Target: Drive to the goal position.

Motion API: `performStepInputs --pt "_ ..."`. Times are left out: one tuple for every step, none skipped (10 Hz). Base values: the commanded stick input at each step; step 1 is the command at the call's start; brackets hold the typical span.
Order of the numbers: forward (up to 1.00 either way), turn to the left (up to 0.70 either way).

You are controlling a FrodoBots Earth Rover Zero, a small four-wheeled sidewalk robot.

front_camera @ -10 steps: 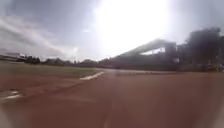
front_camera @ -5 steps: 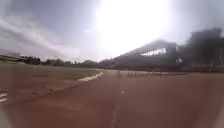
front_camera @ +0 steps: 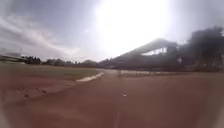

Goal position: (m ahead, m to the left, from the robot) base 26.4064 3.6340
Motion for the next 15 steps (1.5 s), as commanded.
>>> performStepInputs --pt "0.70 0.00" --pt "0.70 0.00" --pt "0.70 0.00" --pt "0.70 0.00" --pt "0.70 0.00" --pt "0.70 0.00" --pt "0.70 0.00" --pt "0.70 0.00" --pt "0.70 0.00" --pt "0.70 0.00" --pt "0.70 0.00" --pt "0.70 0.00" --pt "0.70 0.00" --pt "0.70 0.00" --pt "0.70 0.00"
